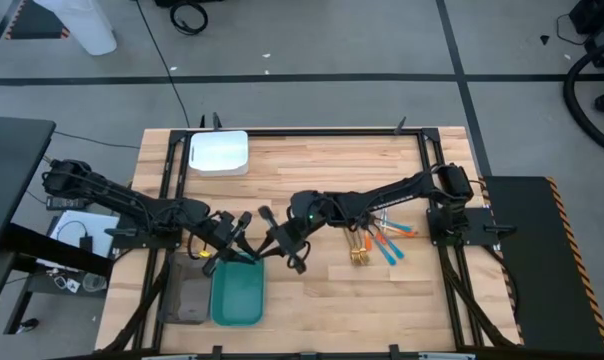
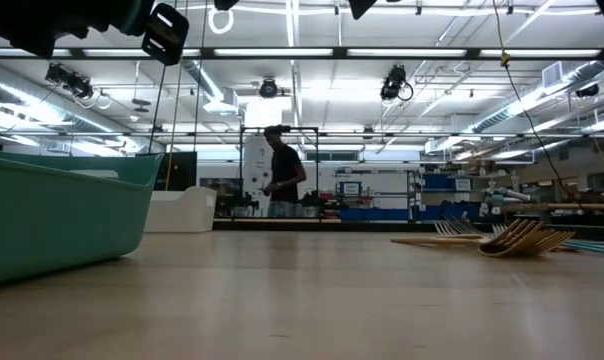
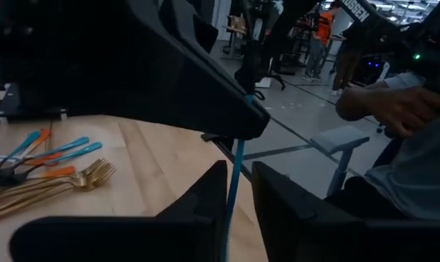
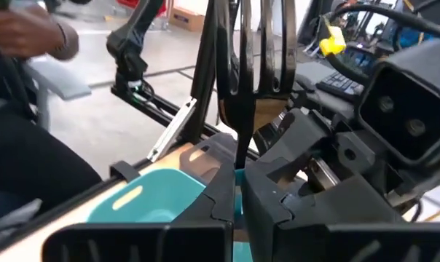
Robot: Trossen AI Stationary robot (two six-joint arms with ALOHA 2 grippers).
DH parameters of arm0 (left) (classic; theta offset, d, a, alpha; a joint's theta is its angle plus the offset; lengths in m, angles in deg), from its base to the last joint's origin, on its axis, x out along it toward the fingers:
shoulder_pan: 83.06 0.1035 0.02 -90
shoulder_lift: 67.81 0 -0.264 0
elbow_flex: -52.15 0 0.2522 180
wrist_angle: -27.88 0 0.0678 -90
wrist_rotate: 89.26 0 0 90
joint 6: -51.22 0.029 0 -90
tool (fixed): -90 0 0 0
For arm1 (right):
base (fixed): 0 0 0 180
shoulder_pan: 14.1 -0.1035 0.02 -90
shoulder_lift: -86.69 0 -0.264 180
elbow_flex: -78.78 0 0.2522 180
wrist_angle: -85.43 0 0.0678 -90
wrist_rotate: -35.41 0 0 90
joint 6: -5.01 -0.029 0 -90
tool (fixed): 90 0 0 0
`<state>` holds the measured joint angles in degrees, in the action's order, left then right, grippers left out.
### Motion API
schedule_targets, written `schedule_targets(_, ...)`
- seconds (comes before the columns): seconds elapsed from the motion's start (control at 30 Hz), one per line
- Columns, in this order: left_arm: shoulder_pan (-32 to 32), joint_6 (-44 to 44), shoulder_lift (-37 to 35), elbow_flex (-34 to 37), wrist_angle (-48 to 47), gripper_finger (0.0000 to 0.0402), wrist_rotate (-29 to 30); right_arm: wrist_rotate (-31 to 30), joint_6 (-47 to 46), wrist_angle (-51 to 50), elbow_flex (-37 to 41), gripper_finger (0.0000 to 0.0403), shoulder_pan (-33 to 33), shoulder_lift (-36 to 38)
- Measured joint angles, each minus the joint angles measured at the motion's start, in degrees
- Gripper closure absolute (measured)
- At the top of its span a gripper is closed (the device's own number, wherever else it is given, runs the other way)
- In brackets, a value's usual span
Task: Sort silverware by color (type)
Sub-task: Put the blue fork into the green bin
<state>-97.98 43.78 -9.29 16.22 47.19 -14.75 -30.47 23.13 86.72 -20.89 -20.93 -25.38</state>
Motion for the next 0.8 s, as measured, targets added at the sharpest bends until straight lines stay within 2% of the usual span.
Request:
schedule_targets(0.27,-0.04,0.61,0.02,0.00,1.30,0.0388,-0.23,1.21,-2.09,0.16,0.00,0.0383,0.22,0.00)
schedule_targets(0.43,-0.09,0.66,0.02,0.02,1.35,0.0391,0.20,-1.10,-3.58,-0.07,0.00,0.0374,0.17,0.03)
schedule_targets(0.63,-0.05,1.05,0.00,0.02,1.78,0.0391,0.66,-1.97,-5.08,-0.15,0.00,0.0314,0.26,0.06)
schedule_targets(0.8,-1.26,2.54,-0.37,0.02,0.91,0.0391,0.62,-2.28,-4.64,-5.16,0.07,0.0263,0.33,1.97)
